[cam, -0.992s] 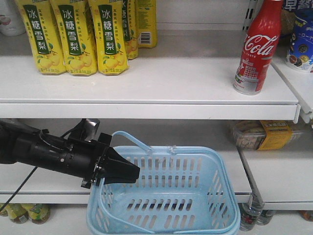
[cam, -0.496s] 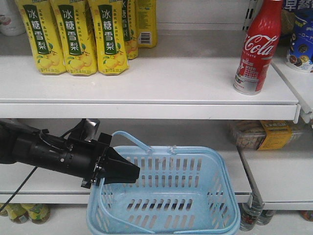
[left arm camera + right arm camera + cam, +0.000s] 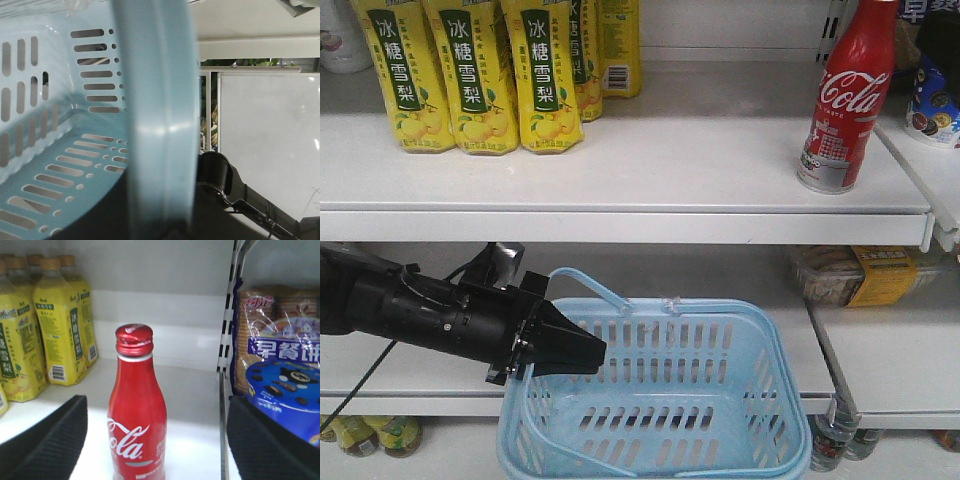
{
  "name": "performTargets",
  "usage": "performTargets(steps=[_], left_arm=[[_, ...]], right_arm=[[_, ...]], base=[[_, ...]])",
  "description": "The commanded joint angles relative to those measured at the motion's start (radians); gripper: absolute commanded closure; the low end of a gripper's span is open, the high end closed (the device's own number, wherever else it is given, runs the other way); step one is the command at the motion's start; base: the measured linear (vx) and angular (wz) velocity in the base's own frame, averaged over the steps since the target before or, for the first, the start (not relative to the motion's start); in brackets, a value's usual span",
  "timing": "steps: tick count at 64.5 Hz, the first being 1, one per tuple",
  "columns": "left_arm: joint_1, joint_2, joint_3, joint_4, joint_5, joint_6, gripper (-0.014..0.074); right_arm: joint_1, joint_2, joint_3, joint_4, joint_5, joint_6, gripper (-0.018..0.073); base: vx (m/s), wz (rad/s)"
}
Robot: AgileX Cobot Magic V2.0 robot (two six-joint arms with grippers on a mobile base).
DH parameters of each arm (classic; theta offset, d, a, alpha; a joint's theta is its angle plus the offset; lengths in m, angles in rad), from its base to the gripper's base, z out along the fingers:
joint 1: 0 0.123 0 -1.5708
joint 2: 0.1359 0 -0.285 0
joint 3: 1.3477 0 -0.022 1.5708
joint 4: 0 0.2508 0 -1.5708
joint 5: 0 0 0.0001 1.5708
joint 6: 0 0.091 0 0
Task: Place coke in basket with both arms
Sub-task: 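Reach the open right gripper toward the red Coca-Cola bottle, then close the right gripper around the bottle neck and lift it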
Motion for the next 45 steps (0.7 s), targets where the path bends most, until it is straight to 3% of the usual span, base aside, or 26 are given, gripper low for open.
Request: performTargets(steps=[1, 10, 45], left_arm=[[-0.003, -0.046, -0.021, -0.077, -0.01, 0.029, 0.0602], [-0.003, -0.046, -0.021, -0.077, -0.01, 0.029, 0.0602], [-0.003, -0.046, -0.021, -0.077, -0.01, 0.029, 0.0602]], right_arm=[[0.026, -0.007, -0.037, -0.006, -0.107, -0.019, -0.0001], [0.078, 0.007, -0.037, -0.01, -0.138, -0.066, -0.0001], [0.072, 0.106, -0.037, -0.011, -0.292, -0.058, -0.0001]], base=[[0.0, 0.0], [0.0, 0.0], [0.0, 0.0]])
